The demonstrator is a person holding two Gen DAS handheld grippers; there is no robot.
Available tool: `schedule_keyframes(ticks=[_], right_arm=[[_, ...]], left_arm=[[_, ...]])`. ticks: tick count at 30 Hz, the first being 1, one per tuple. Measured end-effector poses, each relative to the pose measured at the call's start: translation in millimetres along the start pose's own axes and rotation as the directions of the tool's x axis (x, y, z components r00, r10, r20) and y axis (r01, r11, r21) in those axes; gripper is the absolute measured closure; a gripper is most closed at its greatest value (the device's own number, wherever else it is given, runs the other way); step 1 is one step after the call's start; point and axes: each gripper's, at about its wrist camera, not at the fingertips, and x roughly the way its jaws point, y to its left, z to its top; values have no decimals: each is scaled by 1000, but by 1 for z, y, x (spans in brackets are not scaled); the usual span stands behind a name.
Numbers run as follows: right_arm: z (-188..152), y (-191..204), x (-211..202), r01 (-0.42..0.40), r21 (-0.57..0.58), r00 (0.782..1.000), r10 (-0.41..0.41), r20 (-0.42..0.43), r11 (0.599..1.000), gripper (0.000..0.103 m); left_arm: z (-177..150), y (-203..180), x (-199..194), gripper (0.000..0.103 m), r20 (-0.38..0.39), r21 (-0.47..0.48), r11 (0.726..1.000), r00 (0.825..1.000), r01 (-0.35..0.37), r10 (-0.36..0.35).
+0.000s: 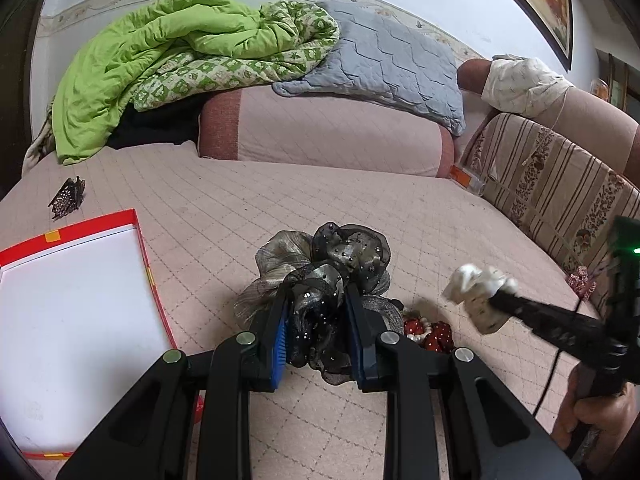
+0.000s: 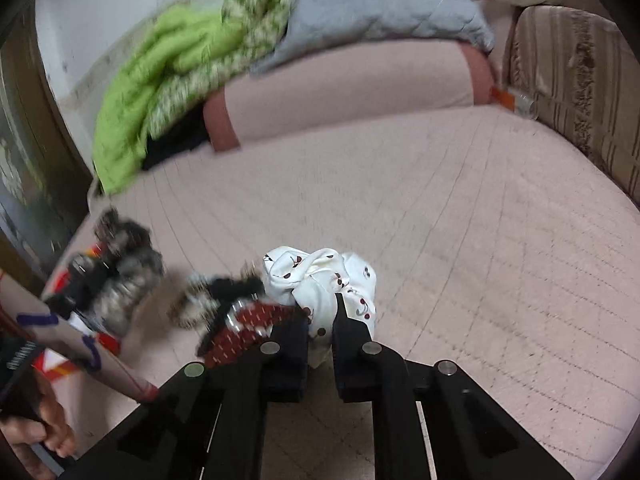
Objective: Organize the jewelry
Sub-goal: 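Grasp the black sheer scrunchie with left gripper while right grasps white cherry scrunchie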
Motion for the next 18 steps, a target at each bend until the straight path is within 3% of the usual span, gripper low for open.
schedule_keyframes(ticks=[8,18], right_arm=[[5,19,-25,-101,-38,989,105,105,994,92],[1,59,-15,-175,-105,979,185,88,979,92]], left_arm=[[1,10,-9,79,14,-17,999,999,-36,36],[5,54,-27,79,30,-74,991,993,-116,118]])
